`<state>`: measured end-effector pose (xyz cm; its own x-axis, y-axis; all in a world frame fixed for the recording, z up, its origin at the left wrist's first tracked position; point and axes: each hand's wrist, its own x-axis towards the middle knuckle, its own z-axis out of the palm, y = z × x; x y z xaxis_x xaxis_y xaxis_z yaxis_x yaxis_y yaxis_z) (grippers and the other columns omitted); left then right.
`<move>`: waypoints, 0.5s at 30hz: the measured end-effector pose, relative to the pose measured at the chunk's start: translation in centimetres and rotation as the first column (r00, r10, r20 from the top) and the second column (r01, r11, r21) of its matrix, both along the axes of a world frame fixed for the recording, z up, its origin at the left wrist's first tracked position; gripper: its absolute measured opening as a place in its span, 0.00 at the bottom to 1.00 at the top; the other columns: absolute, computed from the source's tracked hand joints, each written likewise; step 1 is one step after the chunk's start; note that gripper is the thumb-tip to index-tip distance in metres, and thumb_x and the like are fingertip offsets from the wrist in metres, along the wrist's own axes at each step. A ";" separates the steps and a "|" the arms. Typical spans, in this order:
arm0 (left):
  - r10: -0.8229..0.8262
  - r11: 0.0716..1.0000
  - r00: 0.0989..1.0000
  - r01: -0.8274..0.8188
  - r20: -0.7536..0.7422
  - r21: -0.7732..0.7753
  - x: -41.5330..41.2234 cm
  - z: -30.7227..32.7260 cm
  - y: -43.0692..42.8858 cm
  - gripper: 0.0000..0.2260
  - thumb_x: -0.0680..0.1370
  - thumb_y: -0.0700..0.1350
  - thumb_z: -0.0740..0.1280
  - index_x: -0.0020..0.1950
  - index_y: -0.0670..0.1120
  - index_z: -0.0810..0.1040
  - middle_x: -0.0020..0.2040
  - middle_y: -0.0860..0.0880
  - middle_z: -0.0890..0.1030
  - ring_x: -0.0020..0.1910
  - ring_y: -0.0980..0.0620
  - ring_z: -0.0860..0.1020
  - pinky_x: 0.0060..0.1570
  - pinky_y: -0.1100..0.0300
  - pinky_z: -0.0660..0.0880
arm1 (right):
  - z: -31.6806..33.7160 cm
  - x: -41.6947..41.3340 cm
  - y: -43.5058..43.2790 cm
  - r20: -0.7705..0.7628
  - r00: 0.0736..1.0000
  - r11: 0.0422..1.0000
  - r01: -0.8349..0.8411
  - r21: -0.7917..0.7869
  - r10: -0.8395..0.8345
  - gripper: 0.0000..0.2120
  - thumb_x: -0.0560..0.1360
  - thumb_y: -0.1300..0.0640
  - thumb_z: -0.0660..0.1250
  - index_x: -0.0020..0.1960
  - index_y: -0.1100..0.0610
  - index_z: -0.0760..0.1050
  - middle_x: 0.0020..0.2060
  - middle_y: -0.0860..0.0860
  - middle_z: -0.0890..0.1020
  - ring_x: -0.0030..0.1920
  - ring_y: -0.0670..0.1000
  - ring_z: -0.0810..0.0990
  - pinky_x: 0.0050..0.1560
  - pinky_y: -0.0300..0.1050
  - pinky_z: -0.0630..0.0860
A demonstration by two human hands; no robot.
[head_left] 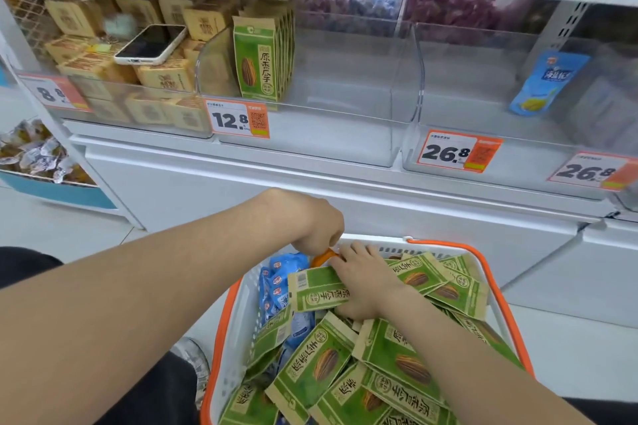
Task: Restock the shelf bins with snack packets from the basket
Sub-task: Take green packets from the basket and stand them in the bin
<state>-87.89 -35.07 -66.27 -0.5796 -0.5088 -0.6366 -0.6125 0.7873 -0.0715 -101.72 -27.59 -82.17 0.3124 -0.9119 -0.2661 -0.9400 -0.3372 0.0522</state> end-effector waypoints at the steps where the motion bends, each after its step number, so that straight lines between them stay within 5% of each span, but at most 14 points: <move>1: 0.006 1.000 1.000 -0.006 -0.001 0.004 0.2 0.3 0.0 0.16 0.84 0.43 0.63 0.72 0.48 0.76 0.65 0.46 0.78 0.53 0.45 0.76 0.48 0.54 0.72 | 0.5 -0.1 -0.2 0.064 0.998 1.000 0.018 0.007 -0.019 0.38 0.67 0.32 0.67 0.71 0.51 0.69 0.59 0.52 0.72 0.62 0.56 0.68 0.66 0.55 0.66; 5: 0.031 0.996 0.990 -0.042 0.140 0.075 1.2 0.5 -0.9 0.44 0.71 0.56 0.80 0.81 0.52 0.61 0.72 0.49 0.73 0.67 0.45 0.75 0.65 0.48 0.75 | 4.0 0.3 -1.0 0.419 0.890 0.983 0.151 0.106 -0.182 0.29 0.67 0.35 0.68 0.64 0.46 0.75 0.48 0.48 0.69 0.53 0.52 0.72 0.57 0.50 0.74; 7: 0.069 0.986 0.979 -0.097 0.191 0.136 1.6 0.6 -1.1 0.49 0.66 0.62 0.82 0.80 0.53 0.60 0.71 0.51 0.73 0.67 0.46 0.76 0.67 0.47 0.74 | 6.1 0.7 -1.7 0.546 0.802 0.970 0.185 0.158 -0.242 0.21 0.70 0.41 0.71 0.61 0.46 0.79 0.47 0.49 0.72 0.49 0.50 0.76 0.52 0.48 0.76; 10: 0.117 0.981 0.990 -0.128 0.083 0.145 2.1 0.5 -1.1 0.34 0.71 0.61 0.79 0.71 0.48 0.73 0.62 0.50 0.79 0.59 0.47 0.79 0.57 0.54 0.75 | 9.2 0.6 -2.5 0.657 0.688 0.951 0.207 0.229 -0.308 0.13 0.68 0.49 0.73 0.53 0.47 0.86 0.40 0.48 0.84 0.42 0.50 0.81 0.44 0.46 0.79; 15: 0.263 0.963 0.904 -0.269 -0.337 0.028 3.4 2.1 -2.2 0.17 0.72 0.58 0.79 0.49 0.47 0.81 0.43 0.51 0.82 0.44 0.48 0.81 0.38 0.58 0.74 | 12.9 0.0 -2.9 0.825 0.402 0.900 0.349 0.262 -0.396 0.11 0.67 0.55 0.79 0.49 0.50 0.86 0.38 0.53 0.86 0.37 0.56 0.84 0.40 0.53 0.82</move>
<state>-84.50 -37.31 -64.18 -0.5983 -0.6835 -0.4181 -0.7894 0.5923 0.1614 -101.72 -30.47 -69.25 0.0329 -0.9929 -0.1139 -0.5398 0.0782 -0.8381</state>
